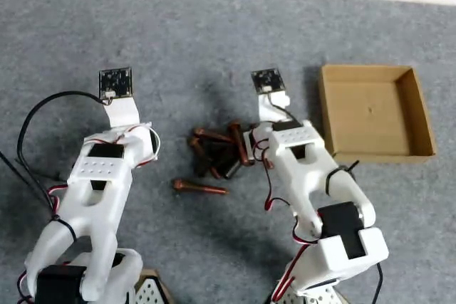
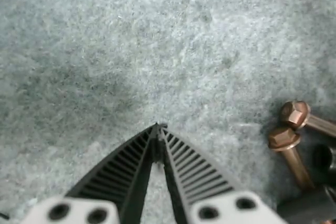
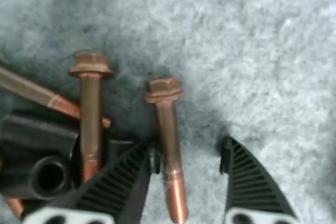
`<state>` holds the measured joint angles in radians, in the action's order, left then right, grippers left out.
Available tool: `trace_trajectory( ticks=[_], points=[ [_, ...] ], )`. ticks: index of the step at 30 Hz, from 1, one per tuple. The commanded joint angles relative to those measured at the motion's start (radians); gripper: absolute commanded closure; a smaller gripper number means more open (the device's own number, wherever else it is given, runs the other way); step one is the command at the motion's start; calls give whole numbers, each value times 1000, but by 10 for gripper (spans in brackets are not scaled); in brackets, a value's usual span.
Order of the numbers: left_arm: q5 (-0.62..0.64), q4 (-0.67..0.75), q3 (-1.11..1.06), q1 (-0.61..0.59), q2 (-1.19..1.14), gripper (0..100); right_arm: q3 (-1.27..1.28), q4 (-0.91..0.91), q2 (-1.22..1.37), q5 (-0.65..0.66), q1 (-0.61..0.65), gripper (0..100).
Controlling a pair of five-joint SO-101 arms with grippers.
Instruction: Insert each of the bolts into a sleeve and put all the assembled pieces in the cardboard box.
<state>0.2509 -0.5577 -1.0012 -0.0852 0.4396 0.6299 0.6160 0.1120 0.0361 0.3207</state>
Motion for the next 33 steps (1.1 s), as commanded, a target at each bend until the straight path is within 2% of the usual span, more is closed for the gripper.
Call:
trace_trajectory(
  ticks=[1, 3, 15, 19, 24, 28, 33],
  points=[
    [26, 9, 39, -2, -2, 993, -21, -25, 18, -8, 22, 909],
    [26, 9, 39, -2, -2, 993, -21, -25, 18, -8, 22, 993],
    [26, 9, 39, -4, -2, 993, -21, -4, -38, -8, 16, 995],
    [26, 11, 39, -4, -4, 993, 73, -12, -236, -8, 21, 995],
    [26, 15, 39, -2, -4, 993, 337, -153, -562, -8, 22, 995],
    [25, 14, 39, -2, -4, 993, 483, -171, -789, -8, 28, 995],
    [25, 14, 39, -2, -4, 993, 579, -171, -966, -8, 133, 995]
  ],
)
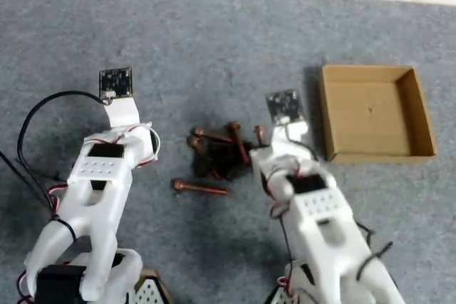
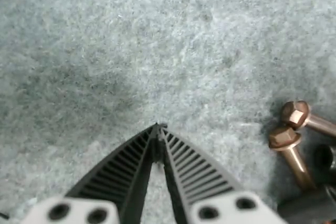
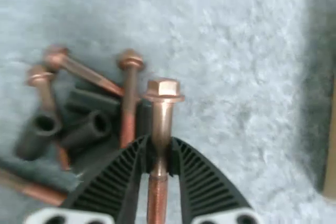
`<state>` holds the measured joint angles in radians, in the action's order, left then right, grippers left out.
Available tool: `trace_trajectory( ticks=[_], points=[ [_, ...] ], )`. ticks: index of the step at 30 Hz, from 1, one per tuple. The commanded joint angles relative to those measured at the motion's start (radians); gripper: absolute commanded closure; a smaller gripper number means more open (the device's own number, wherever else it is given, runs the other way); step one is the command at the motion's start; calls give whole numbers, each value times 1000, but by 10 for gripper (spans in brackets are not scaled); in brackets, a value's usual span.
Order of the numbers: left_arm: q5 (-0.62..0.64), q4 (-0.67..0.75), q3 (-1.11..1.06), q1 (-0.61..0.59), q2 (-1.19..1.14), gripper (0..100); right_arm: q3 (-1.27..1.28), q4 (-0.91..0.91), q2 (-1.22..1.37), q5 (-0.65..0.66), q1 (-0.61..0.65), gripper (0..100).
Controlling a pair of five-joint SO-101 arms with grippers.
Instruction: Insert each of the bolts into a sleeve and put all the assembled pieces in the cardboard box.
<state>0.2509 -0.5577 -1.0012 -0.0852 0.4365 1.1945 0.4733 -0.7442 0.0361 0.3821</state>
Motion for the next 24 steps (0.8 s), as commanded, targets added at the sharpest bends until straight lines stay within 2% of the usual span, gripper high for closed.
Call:
trace_trajectory(
  ticks=[1, 4, 6, 10, 13, 16, 20, 24],
  points=[
    [25, 14, 39, -2, -1, 993, 27, -28, -117, -8, 111, 995],
    [25, 14, 39, -2, -1, 993, 48, -28, -91, 12, 206, 995],
    [25, 14, 39, -2, -1, 993, 42, -28, -48, 58, 223, 994],
    [25, 14, 39, -2, -1, 993, 5, -27, 94, 69, 229, 985],
    [25, 14, 39, -2, -1, 993, -71, 10, 225, 69, 234, 902],
    [25, 15, 39, -2, -1, 993, -165, 70, 328, 69, 232, 831],
    [25, 14, 39, -2, -1, 993, -231, 74, 351, 69, 228, 832],
    [25, 15, 39, 2, -1, 993, -231, 71, 282, 63, 137, 832]
  ],
)
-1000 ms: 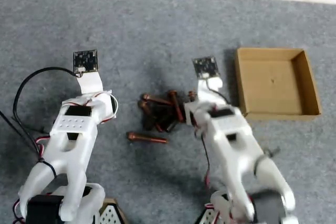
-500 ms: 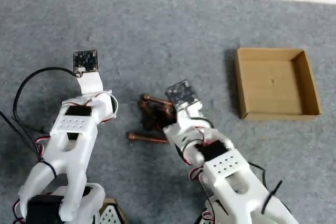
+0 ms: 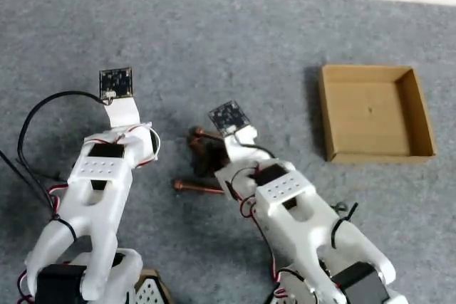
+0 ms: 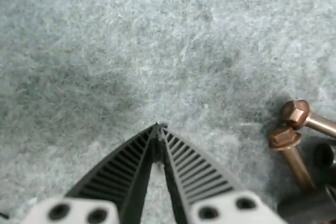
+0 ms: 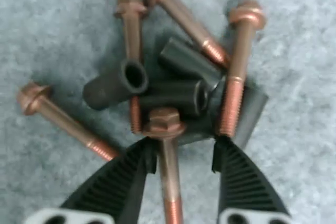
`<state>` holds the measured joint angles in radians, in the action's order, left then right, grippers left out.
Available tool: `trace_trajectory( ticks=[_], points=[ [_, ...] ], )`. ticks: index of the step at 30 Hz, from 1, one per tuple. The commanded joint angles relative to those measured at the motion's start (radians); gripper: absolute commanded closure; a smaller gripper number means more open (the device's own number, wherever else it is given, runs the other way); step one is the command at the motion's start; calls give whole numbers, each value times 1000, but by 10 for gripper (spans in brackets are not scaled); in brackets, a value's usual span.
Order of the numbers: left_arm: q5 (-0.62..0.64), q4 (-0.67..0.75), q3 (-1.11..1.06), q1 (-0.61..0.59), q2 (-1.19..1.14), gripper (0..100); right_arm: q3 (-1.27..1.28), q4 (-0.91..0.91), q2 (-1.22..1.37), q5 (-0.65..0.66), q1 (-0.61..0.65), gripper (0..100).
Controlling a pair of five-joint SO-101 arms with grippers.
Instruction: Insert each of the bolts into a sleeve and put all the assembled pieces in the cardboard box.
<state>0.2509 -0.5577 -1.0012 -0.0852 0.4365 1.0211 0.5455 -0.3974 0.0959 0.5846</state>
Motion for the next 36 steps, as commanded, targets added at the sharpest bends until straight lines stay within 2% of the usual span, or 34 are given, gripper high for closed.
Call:
trace_trajectory(
  ticks=[1, 5, 16, 29, 36],
  points=[
    [25, 15, 39, 2, -1, 993, -61, -1, -79, 2, -94, 832],
    [25, 15, 39, 2, -1, 993, -58, -54, -76, 2, -162, 832],
    [25, 15, 39, 4, -1, 993, -67, -84, 76, 3, -168, 832],
    [25, 11, 39, 4, -1, 993, -186, -84, 265, 8, -243, 832],
    [25, 11, 39, 4, -1, 993, -196, -84, 280, 9, -252, 832]
  ],
)
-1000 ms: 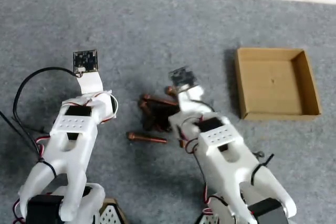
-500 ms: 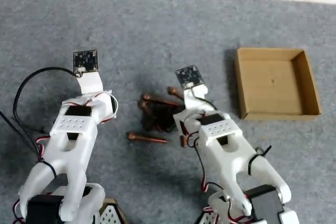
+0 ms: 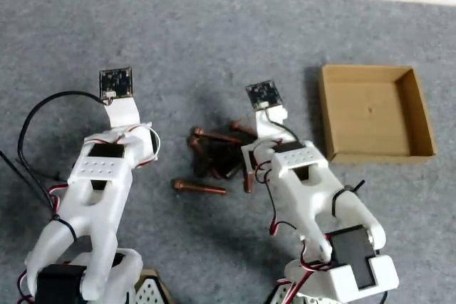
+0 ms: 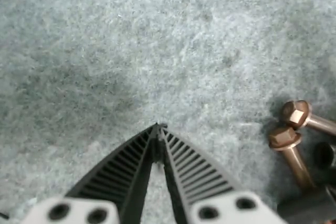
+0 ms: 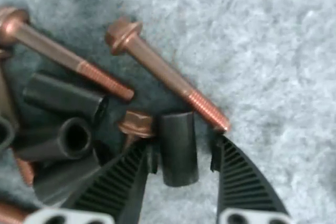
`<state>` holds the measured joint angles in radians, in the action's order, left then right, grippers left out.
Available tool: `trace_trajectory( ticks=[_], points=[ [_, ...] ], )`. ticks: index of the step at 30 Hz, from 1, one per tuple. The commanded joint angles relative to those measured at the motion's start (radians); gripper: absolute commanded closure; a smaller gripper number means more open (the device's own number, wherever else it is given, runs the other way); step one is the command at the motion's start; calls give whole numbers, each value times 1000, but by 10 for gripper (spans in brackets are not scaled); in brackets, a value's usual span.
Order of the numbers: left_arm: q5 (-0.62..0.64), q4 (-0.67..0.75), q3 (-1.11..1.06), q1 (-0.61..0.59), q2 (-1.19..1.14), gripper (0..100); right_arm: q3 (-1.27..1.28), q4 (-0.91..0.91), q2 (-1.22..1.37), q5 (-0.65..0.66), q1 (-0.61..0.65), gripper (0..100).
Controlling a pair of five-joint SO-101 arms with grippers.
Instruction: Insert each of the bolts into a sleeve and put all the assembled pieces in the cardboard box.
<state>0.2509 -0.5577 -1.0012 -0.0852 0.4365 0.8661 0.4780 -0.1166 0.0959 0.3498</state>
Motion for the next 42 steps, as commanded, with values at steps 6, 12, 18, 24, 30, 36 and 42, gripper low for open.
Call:
trace_trajectory(
  ticks=[6, 12, 18, 24, 30, 36, 42],
  points=[
    [25, 11, 39, 4, -1, 993, -41, -16, 8, 9, -35, 876],
    [25, 9, 38, 4, -1, 993, -41, -50, 10, 9, -35, 917],
    [25, 15, 28, 4, -1, 993, -38, -50, 12, 9, -35, 917],
    [25, 15, 28, 4, -1, 993, -35, -50, 12, 9, -31, 917],
    [25, 15, 27, 4, -1, 993, -71, -45, 102, 9, -31, 922],
    [25, 15, 27, 4, -1, 993, -133, 1, 127, 9, -35, 995],
    [25, 15, 27, 4, -1, 993, -131, 2, 102, 9, -36, 995]
  ],
)
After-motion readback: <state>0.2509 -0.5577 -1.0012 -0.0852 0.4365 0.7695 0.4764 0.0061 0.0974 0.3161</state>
